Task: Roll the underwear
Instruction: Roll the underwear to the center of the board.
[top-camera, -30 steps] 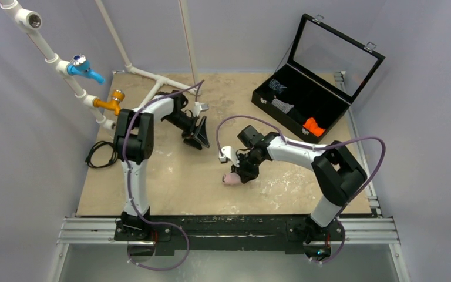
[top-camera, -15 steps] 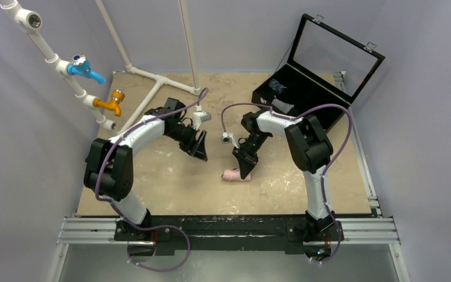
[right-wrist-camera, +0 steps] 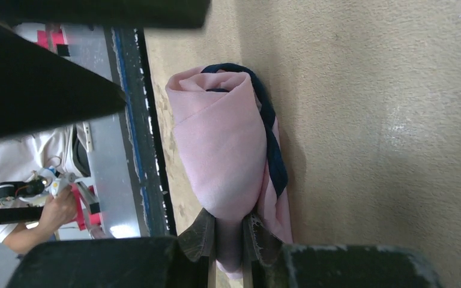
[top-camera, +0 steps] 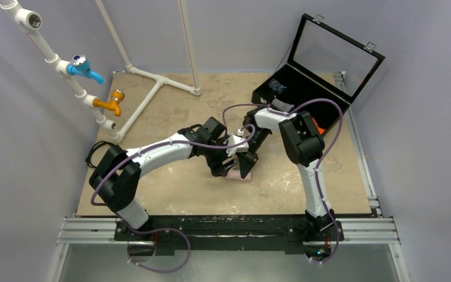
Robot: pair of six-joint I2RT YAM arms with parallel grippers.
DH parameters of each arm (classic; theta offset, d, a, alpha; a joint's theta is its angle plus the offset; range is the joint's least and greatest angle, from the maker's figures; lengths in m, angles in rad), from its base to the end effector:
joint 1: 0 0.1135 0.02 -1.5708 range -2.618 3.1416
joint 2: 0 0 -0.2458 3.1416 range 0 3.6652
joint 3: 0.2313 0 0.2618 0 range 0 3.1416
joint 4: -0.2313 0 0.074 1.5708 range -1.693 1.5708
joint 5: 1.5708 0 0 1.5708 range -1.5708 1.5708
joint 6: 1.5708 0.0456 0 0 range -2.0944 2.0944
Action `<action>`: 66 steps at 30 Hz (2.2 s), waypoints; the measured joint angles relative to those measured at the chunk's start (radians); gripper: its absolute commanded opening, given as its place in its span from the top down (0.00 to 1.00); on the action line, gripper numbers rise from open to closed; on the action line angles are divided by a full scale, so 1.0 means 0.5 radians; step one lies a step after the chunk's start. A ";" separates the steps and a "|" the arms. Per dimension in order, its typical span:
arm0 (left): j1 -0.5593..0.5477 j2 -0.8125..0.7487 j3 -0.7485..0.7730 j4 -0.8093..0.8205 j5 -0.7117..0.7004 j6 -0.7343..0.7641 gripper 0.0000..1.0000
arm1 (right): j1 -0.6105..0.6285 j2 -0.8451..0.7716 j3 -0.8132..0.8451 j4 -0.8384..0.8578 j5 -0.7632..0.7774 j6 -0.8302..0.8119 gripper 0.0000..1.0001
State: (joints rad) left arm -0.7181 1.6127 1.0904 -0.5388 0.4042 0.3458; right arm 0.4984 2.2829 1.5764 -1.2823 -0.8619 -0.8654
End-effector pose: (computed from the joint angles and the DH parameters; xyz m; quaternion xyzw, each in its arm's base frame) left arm 0.2425 -0.2357 0.1828 0.5245 0.7913 -0.2366 0.2068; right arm 0.3096 0.2079 0.0850 0.4929 -0.7447 -0.4362 0.1108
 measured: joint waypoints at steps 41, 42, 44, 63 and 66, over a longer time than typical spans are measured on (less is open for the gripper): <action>-0.571 0.488 0.149 0.256 -0.451 0.165 1.00 | -0.079 0.227 0.111 -0.395 -0.022 -0.195 0.93; -0.571 0.507 0.173 0.242 -0.438 0.164 1.00 | -0.089 0.219 0.098 -0.386 -0.022 -0.187 0.91; -0.566 0.540 0.219 0.220 -0.407 0.166 1.00 | -0.116 0.185 0.063 -0.352 -0.013 -0.163 0.83; -0.440 0.793 0.540 0.149 -0.137 0.165 1.00 | -0.391 -0.024 -0.050 -0.200 0.069 -0.179 0.57; -0.440 0.803 0.557 0.138 -0.137 0.165 1.00 | -0.441 -0.069 -0.049 -0.164 0.095 -0.193 0.57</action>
State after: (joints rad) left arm -0.9382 2.0144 1.3689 -0.4698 0.3355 0.4282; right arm 0.2779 2.2482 1.5520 -1.3643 -0.8143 -0.9619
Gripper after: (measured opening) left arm 0.178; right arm 0.424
